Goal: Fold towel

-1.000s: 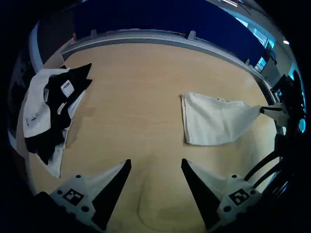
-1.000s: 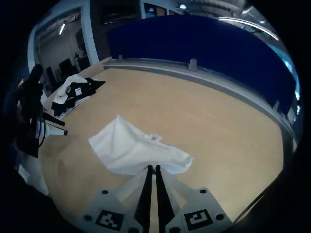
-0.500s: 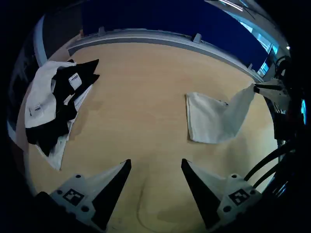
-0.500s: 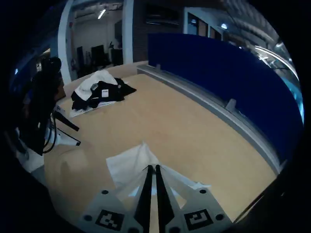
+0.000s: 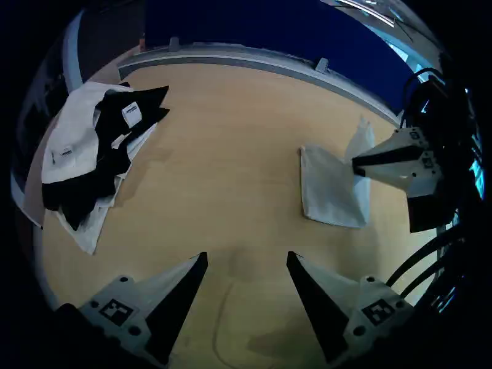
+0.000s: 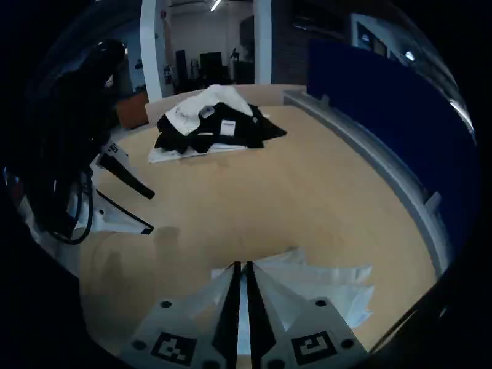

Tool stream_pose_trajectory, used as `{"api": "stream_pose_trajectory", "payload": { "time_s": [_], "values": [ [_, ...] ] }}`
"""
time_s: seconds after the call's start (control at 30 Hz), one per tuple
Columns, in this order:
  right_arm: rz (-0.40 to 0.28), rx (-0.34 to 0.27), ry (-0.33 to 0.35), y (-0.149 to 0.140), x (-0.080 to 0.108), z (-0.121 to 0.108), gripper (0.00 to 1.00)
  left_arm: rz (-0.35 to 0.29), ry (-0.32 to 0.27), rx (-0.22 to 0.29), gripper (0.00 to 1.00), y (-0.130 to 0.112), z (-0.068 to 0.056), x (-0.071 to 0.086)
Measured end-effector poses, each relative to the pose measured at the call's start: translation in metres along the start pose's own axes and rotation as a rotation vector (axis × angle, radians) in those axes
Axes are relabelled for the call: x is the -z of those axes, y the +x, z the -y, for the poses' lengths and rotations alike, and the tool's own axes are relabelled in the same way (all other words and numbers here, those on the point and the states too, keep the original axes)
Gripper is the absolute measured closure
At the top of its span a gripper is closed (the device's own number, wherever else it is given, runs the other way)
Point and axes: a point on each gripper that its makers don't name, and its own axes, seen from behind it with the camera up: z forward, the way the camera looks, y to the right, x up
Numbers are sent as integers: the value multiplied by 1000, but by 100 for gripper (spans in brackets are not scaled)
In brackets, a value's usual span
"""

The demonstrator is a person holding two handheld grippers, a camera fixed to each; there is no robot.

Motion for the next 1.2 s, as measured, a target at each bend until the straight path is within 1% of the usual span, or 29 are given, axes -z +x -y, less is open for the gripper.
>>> {"api": "stream_pose_trajectory", "payload": {
  "time_s": [0.07, 0.17, 0.27, 0.4, 0.57, 0.67, 0.7, 0.73, 0.83, 1.0, 1.1, 1.2],
  "values": [
    [30, -16, 33, -10, -19, 9, 93, -1, 2, 8, 4, -1, 2, 0],
    [80, -43, 64, -29, -41, 19, 93, 0, 6, 22, 4, -4, 4, -1],
    [116, -65, 77, -45, -54, 25, 93, 1, 8, 35, 4, -5, 7, -1],
    [122, -78, 73, -52, -59, 27, 93, 2, 12, 46, 4, -6, 10, 0],
    [115, -90, 74, -52, -56, 26, 92, 9, 20, 50, 4, -9, 14, -1],
    [107, -93, 78, -51, -53, 27, 89, 11, 24, 50, 4, -9, 16, -3],
    [103, -94, 80, -50, -52, 28, 86, 11, 25, 49, 4, -10, 16, -3],
    [98, -96, 82, -49, -50, 29, 80, 11, 25, 49, 4, -10, 16, -3],
    [75, -103, 88, -44, -44, 32, 58, 10, 29, 47, 4, -10, 16, -4],
    [9, -126, 76, -29, -27, 30, 40, 9, 35, 45, 4, -10, 19, -2],
    [-32, -147, 48, -22, -14, 24, 30, 9, 37, 46, 4, -9, 21, 0],
    [-61, -169, 5, -21, -1, 13, 20, 8, 38, 46, 4, -8, 22, 2]
  ]
}}
